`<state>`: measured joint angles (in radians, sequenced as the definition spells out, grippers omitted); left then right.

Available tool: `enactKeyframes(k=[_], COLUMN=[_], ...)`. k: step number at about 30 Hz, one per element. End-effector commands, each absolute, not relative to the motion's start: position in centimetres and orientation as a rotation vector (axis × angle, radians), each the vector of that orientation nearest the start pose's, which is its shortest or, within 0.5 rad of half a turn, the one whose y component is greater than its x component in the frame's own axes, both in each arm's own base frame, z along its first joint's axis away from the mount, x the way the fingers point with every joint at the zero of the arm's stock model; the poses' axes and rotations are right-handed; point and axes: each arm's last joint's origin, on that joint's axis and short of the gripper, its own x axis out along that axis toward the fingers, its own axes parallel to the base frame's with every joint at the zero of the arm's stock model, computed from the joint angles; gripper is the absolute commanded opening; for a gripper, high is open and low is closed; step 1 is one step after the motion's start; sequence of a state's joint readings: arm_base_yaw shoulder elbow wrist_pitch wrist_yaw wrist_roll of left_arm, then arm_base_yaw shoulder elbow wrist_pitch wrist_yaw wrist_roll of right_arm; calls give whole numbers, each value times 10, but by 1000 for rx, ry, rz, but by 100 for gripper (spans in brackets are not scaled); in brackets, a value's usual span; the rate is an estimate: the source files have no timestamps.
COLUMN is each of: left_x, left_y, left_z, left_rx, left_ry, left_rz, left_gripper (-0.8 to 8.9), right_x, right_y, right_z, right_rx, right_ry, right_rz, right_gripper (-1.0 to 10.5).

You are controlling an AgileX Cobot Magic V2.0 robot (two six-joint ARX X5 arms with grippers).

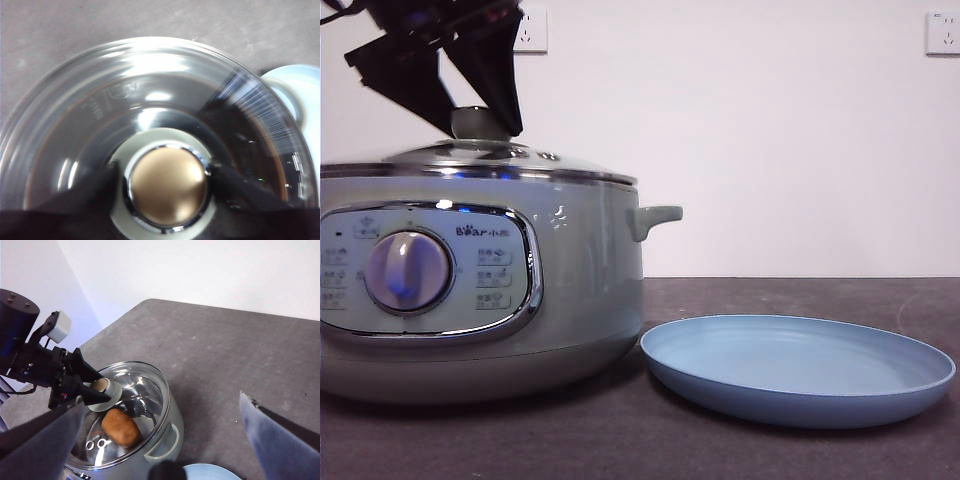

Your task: Take the potato out from the steamer,put the potato on the plate,close the lid

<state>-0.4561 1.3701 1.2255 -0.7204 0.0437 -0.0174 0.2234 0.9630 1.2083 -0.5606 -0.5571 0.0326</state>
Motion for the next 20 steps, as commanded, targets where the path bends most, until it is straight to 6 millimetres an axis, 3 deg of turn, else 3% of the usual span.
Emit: enactKeyframes(k=[1, 7, 11, 20], left_x=[254, 254, 255, 247], left_y=[-124, -124, -125, -121], left_z=[307, 309, 324, 404], left_rx=[195, 190, 183, 161], left_ry=[877, 860, 826, 645], left_rz=[-447, -449, -453, -471], left_gripper=[-7, -12, -12, -12], right_x=[172, 172, 172, 171], right_y=[55, 55, 55, 57], right_z=[411, 411, 411, 412], right_rx=[83, 83, 83, 83], right_ry=[323, 321, 321, 320], right_rz=[772, 772, 772, 798], right_gripper=[590, 589, 589, 589])
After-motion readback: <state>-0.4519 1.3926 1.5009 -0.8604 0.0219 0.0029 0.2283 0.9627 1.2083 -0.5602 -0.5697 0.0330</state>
